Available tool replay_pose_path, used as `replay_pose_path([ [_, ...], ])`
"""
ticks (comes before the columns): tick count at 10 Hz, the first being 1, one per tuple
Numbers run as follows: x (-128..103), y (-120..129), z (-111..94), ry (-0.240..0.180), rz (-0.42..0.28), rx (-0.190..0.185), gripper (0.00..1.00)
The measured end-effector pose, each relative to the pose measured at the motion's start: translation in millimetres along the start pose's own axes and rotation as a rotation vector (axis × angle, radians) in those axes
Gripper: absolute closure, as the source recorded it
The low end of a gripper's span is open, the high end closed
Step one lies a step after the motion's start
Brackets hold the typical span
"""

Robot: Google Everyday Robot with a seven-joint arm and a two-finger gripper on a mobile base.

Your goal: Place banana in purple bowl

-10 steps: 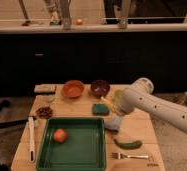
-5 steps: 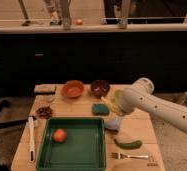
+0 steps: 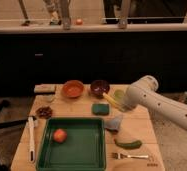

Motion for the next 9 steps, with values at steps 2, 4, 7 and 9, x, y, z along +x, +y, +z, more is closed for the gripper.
replay_pose_path([
  [2, -4, -12, -7, -0.011, -0.037, 0.018, 1.00],
  [4, -12, -22, -9, -0.003, -0.084, 0.026, 1.00],
  [7, -34, -49, -8, 0.036, -0.177, 0.035, 1.00],
  [9, -43, -66, 1, 0.064, -0.198, 0.033, 1.00],
])
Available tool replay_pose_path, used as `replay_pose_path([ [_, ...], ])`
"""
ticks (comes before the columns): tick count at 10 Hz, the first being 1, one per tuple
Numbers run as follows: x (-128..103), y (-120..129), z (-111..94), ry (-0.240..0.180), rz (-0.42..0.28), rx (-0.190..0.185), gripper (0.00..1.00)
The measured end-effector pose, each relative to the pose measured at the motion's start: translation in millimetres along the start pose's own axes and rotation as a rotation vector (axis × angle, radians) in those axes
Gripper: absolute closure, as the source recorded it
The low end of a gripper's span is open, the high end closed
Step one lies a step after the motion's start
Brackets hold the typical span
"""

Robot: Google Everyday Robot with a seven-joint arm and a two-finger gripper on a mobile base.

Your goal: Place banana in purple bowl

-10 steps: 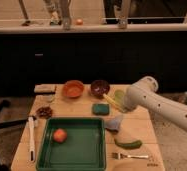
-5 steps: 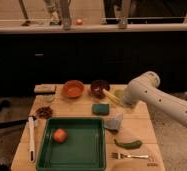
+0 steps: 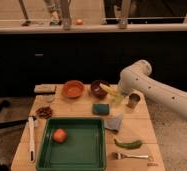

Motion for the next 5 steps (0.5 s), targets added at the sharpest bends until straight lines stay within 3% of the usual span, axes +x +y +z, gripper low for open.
replay_pose_path([
  [5, -4, -30, 34, 0.055, -0.009, -0.038, 1.00],
])
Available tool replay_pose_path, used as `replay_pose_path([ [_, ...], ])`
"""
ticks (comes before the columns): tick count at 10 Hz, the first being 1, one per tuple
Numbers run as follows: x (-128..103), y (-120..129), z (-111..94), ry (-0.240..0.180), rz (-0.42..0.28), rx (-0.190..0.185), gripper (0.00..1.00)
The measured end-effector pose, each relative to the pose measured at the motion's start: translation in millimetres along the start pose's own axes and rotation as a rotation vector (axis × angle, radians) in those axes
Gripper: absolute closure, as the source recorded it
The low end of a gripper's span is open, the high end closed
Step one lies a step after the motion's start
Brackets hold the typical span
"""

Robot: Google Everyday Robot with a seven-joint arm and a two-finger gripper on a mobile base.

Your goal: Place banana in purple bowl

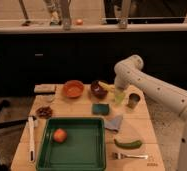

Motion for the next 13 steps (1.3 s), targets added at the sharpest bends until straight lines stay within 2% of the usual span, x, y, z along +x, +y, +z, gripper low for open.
replay_pose_path([
  [5, -20, -14, 9, 0.008, -0.034, -0.008, 1.00],
  [8, -29, -20, 11, 0.019, -0.060, 0.025, 1.00],
  [13, -39, -26, 22, 0.102, -0.106, 0.074, 1.00],
])
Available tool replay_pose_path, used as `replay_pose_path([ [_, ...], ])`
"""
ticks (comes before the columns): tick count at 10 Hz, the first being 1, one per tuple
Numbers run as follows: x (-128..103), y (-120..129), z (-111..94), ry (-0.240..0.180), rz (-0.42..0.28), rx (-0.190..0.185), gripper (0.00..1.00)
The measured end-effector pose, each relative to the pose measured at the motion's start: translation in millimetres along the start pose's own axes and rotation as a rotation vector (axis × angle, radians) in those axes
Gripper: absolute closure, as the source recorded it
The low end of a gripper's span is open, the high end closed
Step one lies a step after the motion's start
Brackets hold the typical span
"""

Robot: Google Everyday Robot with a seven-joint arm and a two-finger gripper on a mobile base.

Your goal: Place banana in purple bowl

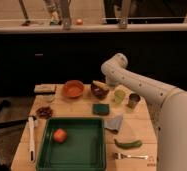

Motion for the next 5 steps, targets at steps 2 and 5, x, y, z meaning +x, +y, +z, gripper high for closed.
replay_pose_path([
  [2, 1.6, -3.0, 3.9, 0.024, -0.003, 0.004, 1.00],
  [5, 5.2, -9.1, 10.6, 0.033, 0.013, -0.006, 1.00],
])
